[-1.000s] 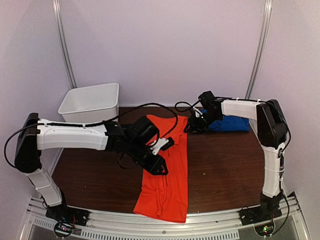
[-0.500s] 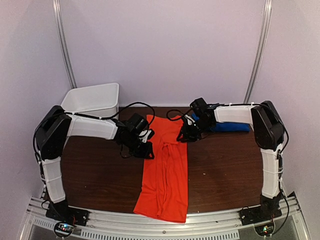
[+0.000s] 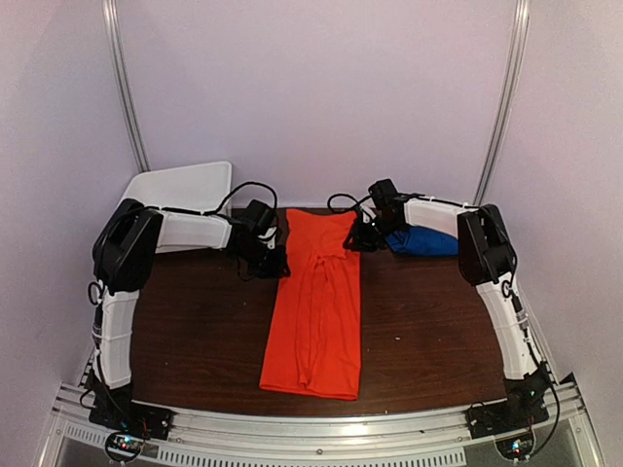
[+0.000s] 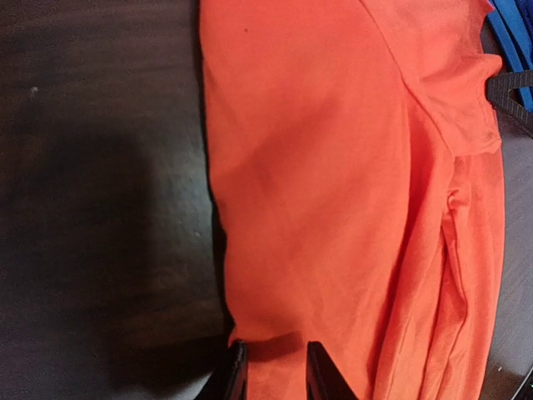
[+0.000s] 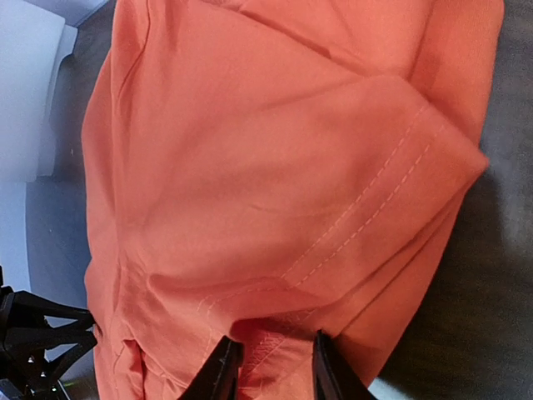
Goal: Fold and stack the mixed laundry pile
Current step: Move the rectangle-folded T-shirt to the center of the board, then pick up the rectangle-folded T-shirt from the center of the board.
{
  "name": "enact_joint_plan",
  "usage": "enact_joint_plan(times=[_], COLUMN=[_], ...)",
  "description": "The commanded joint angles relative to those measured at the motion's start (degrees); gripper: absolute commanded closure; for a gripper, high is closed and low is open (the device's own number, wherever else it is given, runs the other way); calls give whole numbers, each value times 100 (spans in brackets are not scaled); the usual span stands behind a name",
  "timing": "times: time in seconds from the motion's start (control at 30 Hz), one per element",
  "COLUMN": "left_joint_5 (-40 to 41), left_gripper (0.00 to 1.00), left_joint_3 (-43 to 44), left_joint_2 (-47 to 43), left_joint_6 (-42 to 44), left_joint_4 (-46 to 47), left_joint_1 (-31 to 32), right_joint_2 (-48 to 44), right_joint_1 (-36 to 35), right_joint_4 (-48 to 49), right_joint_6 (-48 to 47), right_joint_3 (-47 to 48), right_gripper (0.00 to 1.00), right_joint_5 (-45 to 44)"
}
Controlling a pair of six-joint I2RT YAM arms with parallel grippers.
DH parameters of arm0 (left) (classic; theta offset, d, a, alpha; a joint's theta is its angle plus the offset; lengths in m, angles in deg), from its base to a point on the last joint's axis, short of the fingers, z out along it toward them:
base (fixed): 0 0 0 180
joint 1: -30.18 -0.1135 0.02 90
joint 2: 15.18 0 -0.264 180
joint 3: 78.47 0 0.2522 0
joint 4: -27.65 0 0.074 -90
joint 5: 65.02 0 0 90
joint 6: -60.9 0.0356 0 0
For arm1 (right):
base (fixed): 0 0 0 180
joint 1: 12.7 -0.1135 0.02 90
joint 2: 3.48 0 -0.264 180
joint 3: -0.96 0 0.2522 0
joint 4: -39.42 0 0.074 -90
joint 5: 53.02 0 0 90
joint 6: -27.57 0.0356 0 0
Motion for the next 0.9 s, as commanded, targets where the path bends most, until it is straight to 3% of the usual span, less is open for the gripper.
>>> enact_joint_plan(times=[0.0,0.13,0.3,0.47,0.67,0.87], left_joint_5=[92,-99,-476,-965,-992,-969], left_gripper=[71,67,65,65,65,64], left_joint_3=[312,-444,-2309,-4051,-5373,-6083], left_joint_2=[-120,-1157,-2955,-4414,-5802,-6526], left_joint_6=[289,607,653,340,-408,-1186], left_joint_4=[-164,-125,-134,-70,-181,189], left_joint_1=[-89,-81,-72,106,924,1707], right_joint_2=[103,-846,-2834,-4212,-5371,-5883], right_joint_1=[87,52,-179,-651,-1802,-2729], right_joint_4=[-495,-372,397,568,1393,2194], right_joint_6=[-132,-48,331,666,1814,2885], right_joint_3=[866,235,-2428,-4487,-6549,-7732], right_gripper=[66,61,57,57,56,54], right_joint_5=[63,475,726,647,627,469])
